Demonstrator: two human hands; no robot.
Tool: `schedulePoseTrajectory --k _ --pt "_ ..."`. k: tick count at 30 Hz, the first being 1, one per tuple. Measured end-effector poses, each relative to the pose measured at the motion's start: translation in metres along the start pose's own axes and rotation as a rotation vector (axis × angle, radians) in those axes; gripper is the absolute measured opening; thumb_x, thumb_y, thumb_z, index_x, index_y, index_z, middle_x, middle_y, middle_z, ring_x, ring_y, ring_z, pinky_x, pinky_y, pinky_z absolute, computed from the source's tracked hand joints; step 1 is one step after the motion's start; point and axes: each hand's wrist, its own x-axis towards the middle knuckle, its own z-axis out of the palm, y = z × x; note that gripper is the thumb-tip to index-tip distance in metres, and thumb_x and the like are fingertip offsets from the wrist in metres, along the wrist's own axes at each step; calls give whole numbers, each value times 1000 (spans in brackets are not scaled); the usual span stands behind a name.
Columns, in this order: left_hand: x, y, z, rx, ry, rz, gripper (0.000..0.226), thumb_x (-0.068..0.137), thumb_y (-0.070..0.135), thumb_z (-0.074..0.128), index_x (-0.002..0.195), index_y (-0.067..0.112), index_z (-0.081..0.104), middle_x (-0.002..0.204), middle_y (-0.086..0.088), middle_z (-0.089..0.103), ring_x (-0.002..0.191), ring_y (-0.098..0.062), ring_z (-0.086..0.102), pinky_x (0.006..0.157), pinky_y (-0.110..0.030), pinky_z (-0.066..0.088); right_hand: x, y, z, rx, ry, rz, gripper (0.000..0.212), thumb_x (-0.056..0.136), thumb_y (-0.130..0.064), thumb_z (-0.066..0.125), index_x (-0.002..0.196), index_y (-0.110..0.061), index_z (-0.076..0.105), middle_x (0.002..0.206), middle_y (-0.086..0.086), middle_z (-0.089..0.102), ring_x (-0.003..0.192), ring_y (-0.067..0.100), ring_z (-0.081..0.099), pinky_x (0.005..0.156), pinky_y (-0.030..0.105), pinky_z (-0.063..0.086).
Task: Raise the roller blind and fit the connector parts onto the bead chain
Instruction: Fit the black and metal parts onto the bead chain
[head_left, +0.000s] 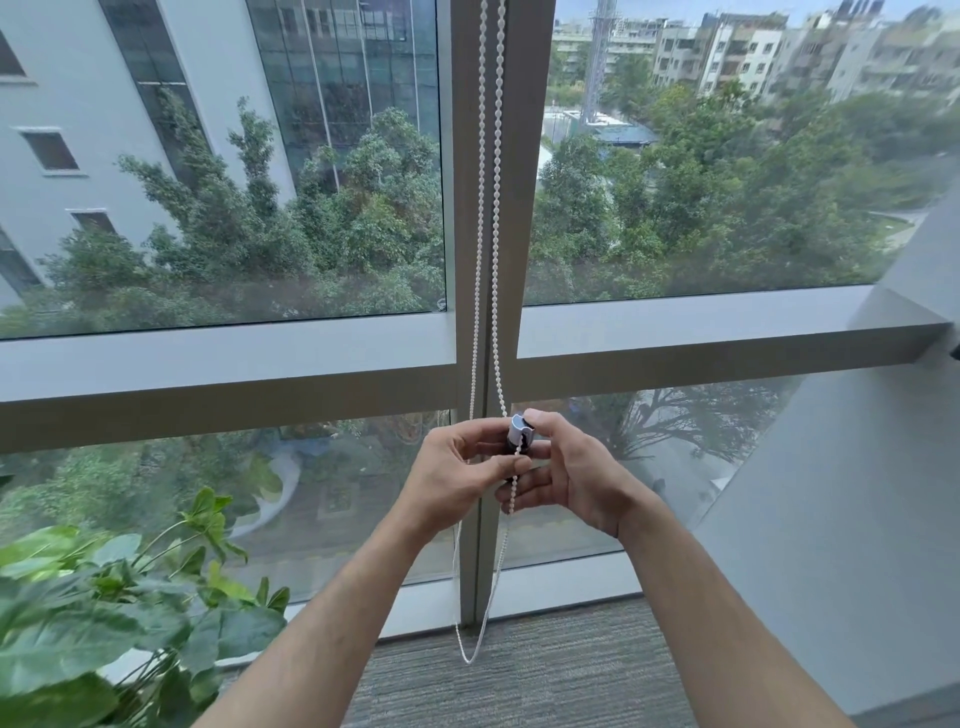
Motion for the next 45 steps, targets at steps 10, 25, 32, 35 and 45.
schedulePoseTrajectory --k 10,25,32,35,45 --pt "-3 3 4 -14 -10 19 31 80 9 79 108 21 75 100 -4 79 98 -24 74 87 -32 57 -2 9 7 -9 4 -116 41 97 -46 42 91 -18 72 97 24 66 65 33 64 72 45 56" --pt "-11 7 7 -22 29 41 41 76 4 82 113 21 74 98 -3 79 92 -17 75 76 -25 57 -3 15 11 62 10 -119 58 87 -54 53 105 -2 70 92 15 66 65 31 60 60 37 55" --pt "-12 7 7 -158 16 -8 42 82 10 77 121 22 69 105 -9 77 92 -24 72 79 -38 59 -3 17 11 70 -16 -143 56 92 -56 47 107 -9 73 82 9 68 65 30 57 55 33 52" --pt "-14 7 7 -166 41 -20 36 87 15 69 123 11 67 102 -14 77 87 -26 73 73 -40 61 -4 16 12 65 -19 -139 48 93 -55 47 95 -18 77 77 4 70 64 29 58 53 33 52" --pt "-10 7 6 -135 74 -84 17 94 15 63 111 17 66 89 -13 71 78 -24 73 62 -43 61 -4 23 10 19 -14 -133 60 94 -65 43 117 -17 72 90 14 60 61 22 57 51 29 50"
